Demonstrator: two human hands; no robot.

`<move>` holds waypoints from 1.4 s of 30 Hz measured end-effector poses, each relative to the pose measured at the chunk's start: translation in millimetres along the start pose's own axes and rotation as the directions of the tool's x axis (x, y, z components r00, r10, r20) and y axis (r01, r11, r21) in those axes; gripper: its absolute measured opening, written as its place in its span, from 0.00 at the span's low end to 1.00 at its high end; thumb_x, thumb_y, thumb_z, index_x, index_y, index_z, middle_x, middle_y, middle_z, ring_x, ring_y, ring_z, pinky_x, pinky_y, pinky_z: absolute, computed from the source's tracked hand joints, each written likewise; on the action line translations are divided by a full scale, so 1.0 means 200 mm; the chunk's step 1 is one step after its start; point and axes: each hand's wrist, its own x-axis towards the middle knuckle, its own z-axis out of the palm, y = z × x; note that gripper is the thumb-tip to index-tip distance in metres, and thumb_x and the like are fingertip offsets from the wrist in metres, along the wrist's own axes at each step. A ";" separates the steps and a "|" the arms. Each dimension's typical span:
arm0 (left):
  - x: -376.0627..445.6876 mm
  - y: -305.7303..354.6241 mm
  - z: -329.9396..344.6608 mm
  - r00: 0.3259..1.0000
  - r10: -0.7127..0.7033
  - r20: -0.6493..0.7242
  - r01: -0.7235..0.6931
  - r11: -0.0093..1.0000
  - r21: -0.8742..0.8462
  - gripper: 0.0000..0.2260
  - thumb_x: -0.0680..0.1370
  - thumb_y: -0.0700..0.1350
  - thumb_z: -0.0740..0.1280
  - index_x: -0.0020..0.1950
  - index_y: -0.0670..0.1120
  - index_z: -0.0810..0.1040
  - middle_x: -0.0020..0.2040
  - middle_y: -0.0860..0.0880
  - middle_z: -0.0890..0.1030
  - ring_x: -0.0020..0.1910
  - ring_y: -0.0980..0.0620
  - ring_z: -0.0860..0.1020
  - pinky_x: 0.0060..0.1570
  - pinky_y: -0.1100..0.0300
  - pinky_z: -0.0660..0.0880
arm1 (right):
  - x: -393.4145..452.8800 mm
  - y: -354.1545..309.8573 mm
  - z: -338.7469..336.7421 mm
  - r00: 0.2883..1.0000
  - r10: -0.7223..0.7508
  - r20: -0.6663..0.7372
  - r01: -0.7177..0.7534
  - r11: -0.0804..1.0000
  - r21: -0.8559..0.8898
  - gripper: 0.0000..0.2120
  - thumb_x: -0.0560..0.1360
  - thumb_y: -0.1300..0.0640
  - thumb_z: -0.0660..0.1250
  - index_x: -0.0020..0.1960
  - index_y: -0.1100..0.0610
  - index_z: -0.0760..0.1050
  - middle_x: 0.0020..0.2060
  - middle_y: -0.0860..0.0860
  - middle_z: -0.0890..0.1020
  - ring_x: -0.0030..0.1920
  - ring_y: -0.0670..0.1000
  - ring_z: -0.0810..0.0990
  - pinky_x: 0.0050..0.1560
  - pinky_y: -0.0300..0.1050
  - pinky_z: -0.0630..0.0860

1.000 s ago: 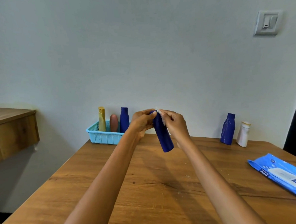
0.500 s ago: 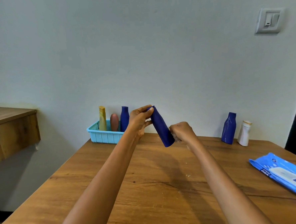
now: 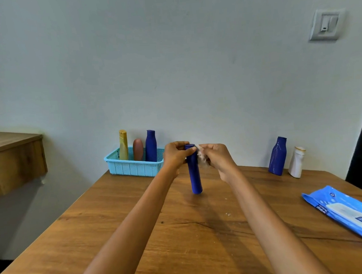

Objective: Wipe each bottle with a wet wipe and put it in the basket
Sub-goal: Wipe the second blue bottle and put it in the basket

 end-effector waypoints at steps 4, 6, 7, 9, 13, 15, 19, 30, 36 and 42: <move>-0.02 0.00 0.01 0.997 0.003 0.074 -0.006 0.999 0.036 0.14 0.73 0.36 0.71 0.58 0.39 0.76 0.45 0.48 0.79 0.42 0.55 0.78 0.38 0.65 0.78 | -0.02 -0.03 -0.01 0.997 -0.064 -0.042 0.069 0.988 0.136 0.07 0.77 0.61 0.63 0.50 0.54 0.78 0.39 0.50 0.79 0.38 0.46 0.75 0.38 0.36 0.73; -0.02 -0.01 0.02 0.997 0.043 0.062 -0.048 0.996 0.081 0.15 0.72 0.36 0.72 0.58 0.40 0.76 0.46 0.48 0.79 0.44 0.53 0.78 0.40 0.63 0.79 | -0.01 -0.01 -0.01 0.995 -0.086 -0.052 0.091 0.992 0.092 0.07 0.77 0.62 0.63 0.47 0.53 0.79 0.38 0.50 0.79 0.37 0.45 0.74 0.36 0.35 0.72; -0.01 -0.01 0.02 0.997 0.061 0.051 -0.066 0.992 0.111 0.15 0.72 0.37 0.72 0.57 0.40 0.76 0.47 0.47 0.80 0.46 0.51 0.79 0.43 0.61 0.80 | 0.00 0.00 0.00 0.994 -0.087 -0.068 0.090 0.995 0.045 0.08 0.77 0.62 0.62 0.48 0.54 0.79 0.37 0.50 0.79 0.37 0.45 0.74 0.35 0.35 0.72; -0.01 -0.03 0.02 0.996 0.087 0.029 -0.091 0.982 0.167 0.14 0.71 0.39 0.73 0.55 0.43 0.75 0.49 0.46 0.80 0.50 0.49 0.79 0.49 0.55 0.80 | 0.02 0.04 0.01 0.992 -0.071 -0.101 0.068 0.997 -0.041 0.09 0.77 0.61 0.61 0.49 0.56 0.81 0.36 0.49 0.79 0.36 0.46 0.75 0.34 0.37 0.72; -0.01 -0.04 0.02 0.986 0.164 0.025 -0.163 0.940 0.301 0.18 0.70 0.45 0.75 0.54 0.46 0.72 0.49 0.50 0.76 0.50 0.52 0.76 0.49 0.58 0.78 | 0.03 0.09 0.00 0.998 -0.003 -0.069 -0.008 0.989 -0.148 0.10 0.77 0.61 0.61 0.44 0.59 0.80 0.30 0.50 0.77 0.33 0.48 0.74 0.33 0.38 0.68; -0.01 -0.04 0.02 0.982 0.183 0.057 -0.191 0.926 0.324 0.18 0.71 0.45 0.74 0.57 0.45 0.72 0.52 0.50 0.76 0.51 0.54 0.74 0.47 0.63 0.75 | 0.02 0.10 -0.01 0.998 0.015 -0.060 -0.024 0.988 -0.153 0.09 0.78 0.61 0.61 0.47 0.58 0.80 0.34 0.49 0.79 0.34 0.46 0.76 0.31 0.36 0.69; 0.01 0.02 -0.01 0.968 0.095 0.233 -0.167 0.935 0.312 0.21 0.76 0.39 0.67 0.68 0.41 0.68 0.64 0.44 0.74 0.57 0.53 0.73 0.49 0.63 0.74 | 0.04 0.12 -0.02 0.990 -0.055 -0.126 0.036 0.988 -0.147 0.07 0.77 0.60 0.62 0.49 0.55 0.79 0.42 0.51 0.82 0.43 0.50 0.79 0.42 0.43 0.75; 0.01 0.00 0.01 0.945 0.168 0.280 -0.265 0.897 0.355 0.19 0.74 0.38 0.70 0.63 0.43 0.73 0.53 0.46 0.81 0.52 0.52 0.79 0.50 0.62 0.76 | 0.06 0.05 -0.05 0.961 -0.265 -0.078 0.247 0.951 -0.183 0.10 0.76 0.58 0.65 0.56 0.56 0.80 0.45 0.46 0.80 0.45 0.44 0.77 0.49 0.39 0.74; 0.00 -0.01 0.00 0.949 0.198 0.246 -0.272 0.907 0.320 0.22 0.73 0.39 0.71 0.65 0.46 0.71 0.49 0.50 0.80 0.51 0.52 0.79 0.52 0.58 0.77 | 0.03 0.00 -0.06 0.897 -0.414 0.154 0.429 0.733 -0.528 0.13 0.74 0.61 0.68 0.59 0.55 0.78 0.55 0.49 0.81 0.55 0.47 0.78 0.50 0.32 0.71; -0.03 -0.01 0.03 0.948 0.230 0.222 -0.294 0.900 0.322 0.23 0.73 0.40 0.71 0.65 0.45 0.70 0.51 0.47 0.77 0.49 0.52 0.76 0.42 0.69 0.72 | 0.02 -0.02 -0.09 0.886 -0.442 0.142 0.454 0.762 -0.461 0.10 0.73 0.64 0.68 0.49 0.51 0.80 0.48 0.46 0.82 0.48 0.42 0.79 0.41 0.25 0.72</move>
